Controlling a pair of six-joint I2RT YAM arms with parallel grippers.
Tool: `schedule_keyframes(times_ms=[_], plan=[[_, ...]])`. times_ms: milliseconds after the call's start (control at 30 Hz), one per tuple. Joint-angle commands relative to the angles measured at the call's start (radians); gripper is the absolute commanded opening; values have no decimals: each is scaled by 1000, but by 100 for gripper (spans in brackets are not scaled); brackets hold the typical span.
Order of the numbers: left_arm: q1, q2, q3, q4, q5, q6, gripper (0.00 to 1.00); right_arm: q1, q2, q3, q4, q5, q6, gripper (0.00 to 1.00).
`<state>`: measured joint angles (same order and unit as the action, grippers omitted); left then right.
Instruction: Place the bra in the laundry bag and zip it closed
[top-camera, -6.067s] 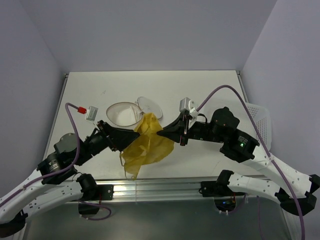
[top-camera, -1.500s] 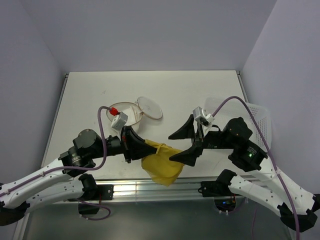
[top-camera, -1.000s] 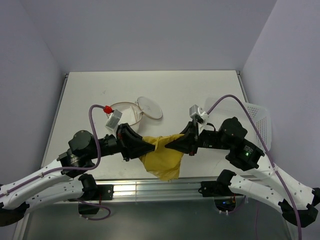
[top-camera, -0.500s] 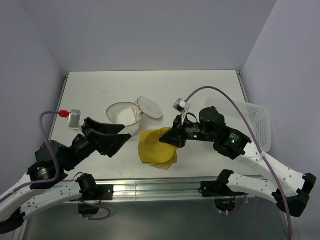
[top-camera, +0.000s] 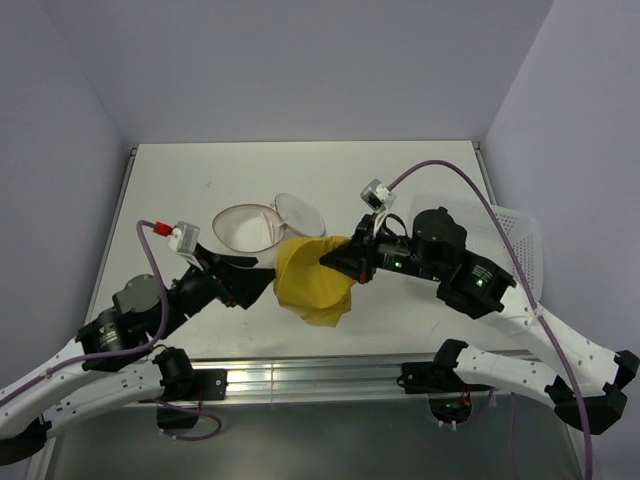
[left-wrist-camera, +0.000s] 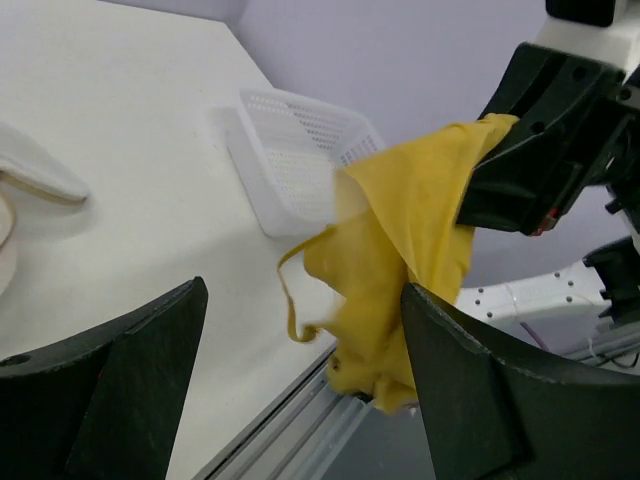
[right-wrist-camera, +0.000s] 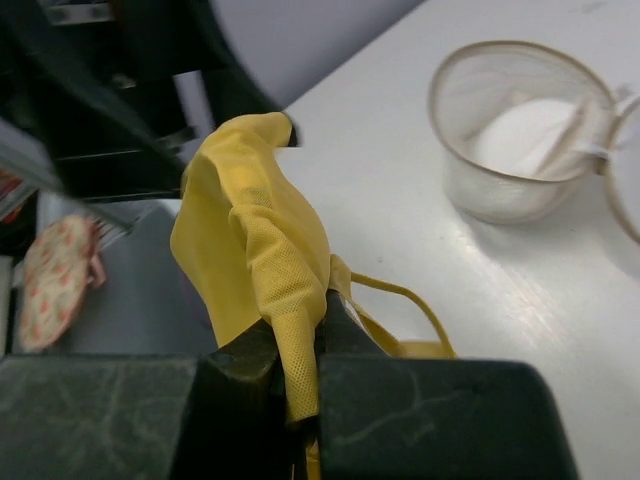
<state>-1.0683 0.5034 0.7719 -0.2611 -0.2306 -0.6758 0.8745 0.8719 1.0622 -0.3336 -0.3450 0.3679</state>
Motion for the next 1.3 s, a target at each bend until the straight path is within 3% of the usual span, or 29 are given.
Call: schedule_keyframes(times_ms=[0,100,133,167,267,367,400,500,533,667,800,1000,1067,1267], plan=[[-2,-55,-19,-71,-232,-79,82,1,33,18,100,144,-12,0],[-2,-100,-51,-231,-424,-232,75,1,47,2,206,229,-7,0],[-2,-115,-74,-259,-552,-272,74,1,56,1,226,266,-14,0],[-2,-149,-100,-283,-614,-383,72,1,79,-8,285,306,-24,0],[-2,-207,-241,-232,-723,-465,63,0,159,-19,399,403,-78,0],[-2,-168,-283,-167,-795,-458,68,-3,272,57,441,390,-103,0],[-2,-142,-254,-185,-829,-467,74,-3,300,77,456,373,-103,0],[2,-33,-179,-266,-908,-479,78,-3,412,156,507,353,-95,0],[5,-14,-169,-230,-906,-419,78,-3,464,192,511,357,-93,0],[105,62,-171,-32,-753,-245,78,-19,573,257,562,362,-84,0],[451,109,-209,98,-320,-182,74,-60,634,292,588,370,-67,0],[712,207,-232,209,-49,-174,69,-114,693,315,605,316,-30,0],[732,272,-227,236,28,-163,67,-115,717,323,619,287,-26,0],[734,331,-243,252,36,-156,54,-114,782,325,675,229,34,0]])
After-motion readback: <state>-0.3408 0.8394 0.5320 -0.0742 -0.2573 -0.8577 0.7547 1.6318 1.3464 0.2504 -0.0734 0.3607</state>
